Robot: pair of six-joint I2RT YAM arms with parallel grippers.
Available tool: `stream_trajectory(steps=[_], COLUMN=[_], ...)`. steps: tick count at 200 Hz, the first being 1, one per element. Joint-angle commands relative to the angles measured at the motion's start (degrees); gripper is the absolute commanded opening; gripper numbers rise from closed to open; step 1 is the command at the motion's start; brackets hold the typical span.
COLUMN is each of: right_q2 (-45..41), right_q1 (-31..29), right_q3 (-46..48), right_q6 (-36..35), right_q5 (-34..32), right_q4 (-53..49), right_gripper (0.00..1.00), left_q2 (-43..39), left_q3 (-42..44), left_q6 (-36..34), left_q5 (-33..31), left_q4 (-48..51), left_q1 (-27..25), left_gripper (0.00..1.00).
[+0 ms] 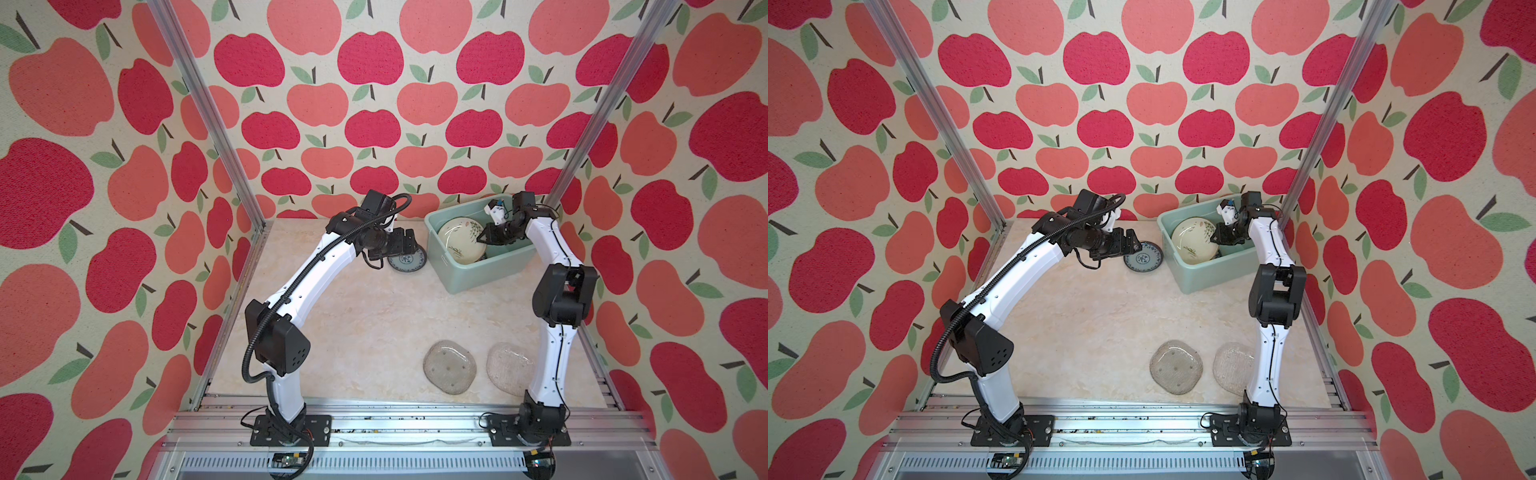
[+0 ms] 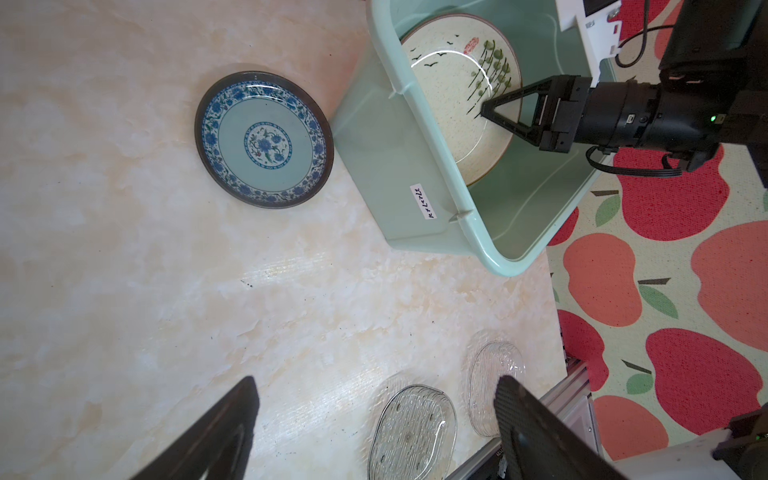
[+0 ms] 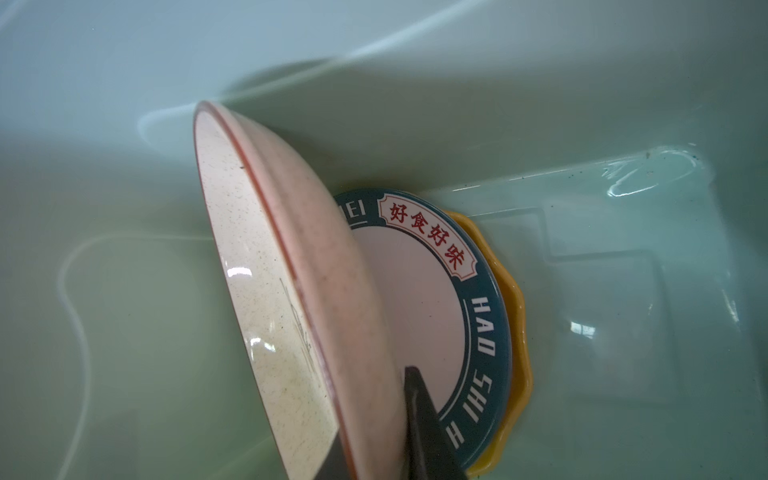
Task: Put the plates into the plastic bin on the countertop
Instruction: 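Lower the beige plate into the bin with right gripper while left reaches blue plate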
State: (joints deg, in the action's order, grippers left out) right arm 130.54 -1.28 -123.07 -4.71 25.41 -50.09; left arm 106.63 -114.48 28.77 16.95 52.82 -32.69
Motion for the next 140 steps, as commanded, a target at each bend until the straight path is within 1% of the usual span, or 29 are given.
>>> stream_trajectory(steps=[1,47,107,140], right_q2=[0.40,1.57,2.35,2.79], right_q1=[-0.02,-0.05,-0.12,-0.12], right_q3=[-3.21,-2.84,-1.59,-0.95], right_q6=[-1.34,-0.63,-0.16,-0.12], right_q5=[3.08,-0.11,-2.21,-3.13], right_q4=[-0.28,-0.13,0.55,0.83], right_gripper=[0.00,0.04,0.08,0.14], left_q2=[1.60,3.53,4.01,4.39], left_q3=[-2.59,-6.14,-6.74,-7.07], left_q6=[-1.16,-1.44,-1.31,-1.03], left_q5=[0.36,-0.02,-0.69,-0.84], left_q4=[2.34,4.12,4.56,4.81], left_q1=[-0.29,-0.39,-0.80,-0.80], left_gripper=[0.91,0.91,0.91,0.91])
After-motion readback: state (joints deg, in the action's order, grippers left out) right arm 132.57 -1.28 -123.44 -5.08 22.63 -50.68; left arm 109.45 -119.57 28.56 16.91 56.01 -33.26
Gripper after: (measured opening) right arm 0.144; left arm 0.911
